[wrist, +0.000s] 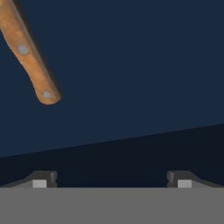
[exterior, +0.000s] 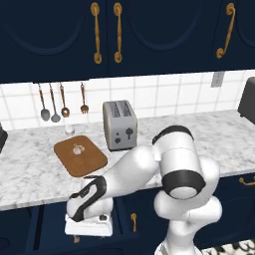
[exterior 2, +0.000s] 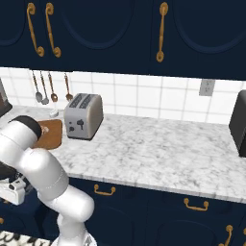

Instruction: Place the appropriate cutting tool for cutting the garlic skin on the cutting board.

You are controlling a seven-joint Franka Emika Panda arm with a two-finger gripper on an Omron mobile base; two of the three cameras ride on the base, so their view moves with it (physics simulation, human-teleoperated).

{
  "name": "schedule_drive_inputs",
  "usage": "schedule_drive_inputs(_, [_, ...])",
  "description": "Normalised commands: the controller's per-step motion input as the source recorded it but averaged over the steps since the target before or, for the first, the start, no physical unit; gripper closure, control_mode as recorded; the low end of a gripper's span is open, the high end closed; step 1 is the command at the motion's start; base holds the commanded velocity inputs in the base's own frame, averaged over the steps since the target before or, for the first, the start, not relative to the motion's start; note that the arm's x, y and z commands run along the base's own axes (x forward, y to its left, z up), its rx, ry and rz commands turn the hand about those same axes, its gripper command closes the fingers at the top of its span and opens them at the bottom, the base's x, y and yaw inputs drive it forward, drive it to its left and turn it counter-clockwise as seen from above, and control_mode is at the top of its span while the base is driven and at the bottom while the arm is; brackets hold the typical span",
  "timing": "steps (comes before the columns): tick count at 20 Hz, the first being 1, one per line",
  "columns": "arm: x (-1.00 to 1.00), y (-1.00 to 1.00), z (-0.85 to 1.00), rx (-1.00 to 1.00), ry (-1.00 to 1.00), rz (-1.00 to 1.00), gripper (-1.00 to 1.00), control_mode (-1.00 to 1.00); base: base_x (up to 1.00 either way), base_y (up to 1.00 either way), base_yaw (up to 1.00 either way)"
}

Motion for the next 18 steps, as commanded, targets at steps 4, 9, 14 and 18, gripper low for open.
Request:
schedule_drive_inputs(4, [-0.45, 0.16, -0.08, -0.02, 0.18, 0.0, -1.0, -1.0, 0.0, 0.0, 0.0])
schedule_drive_inputs(9, [-0.8, 0.19, 0.23, -0.06, 0.22, 0.0, -1.0, -1.0, 0.0, 0.0, 0.0])
schedule_drive_inputs(14, [-0.61, 0.2, 0.2, -0.07, 0.25, 0.0, -1.0, -1.0, 0.0, 0.0, 0.0])
schedule_drive_inputs(18, [0.29, 0.55, 0.0, -0.06, 0.01, 0.0, -1.0, -1.0, 0.0, 0.0, 0.0])
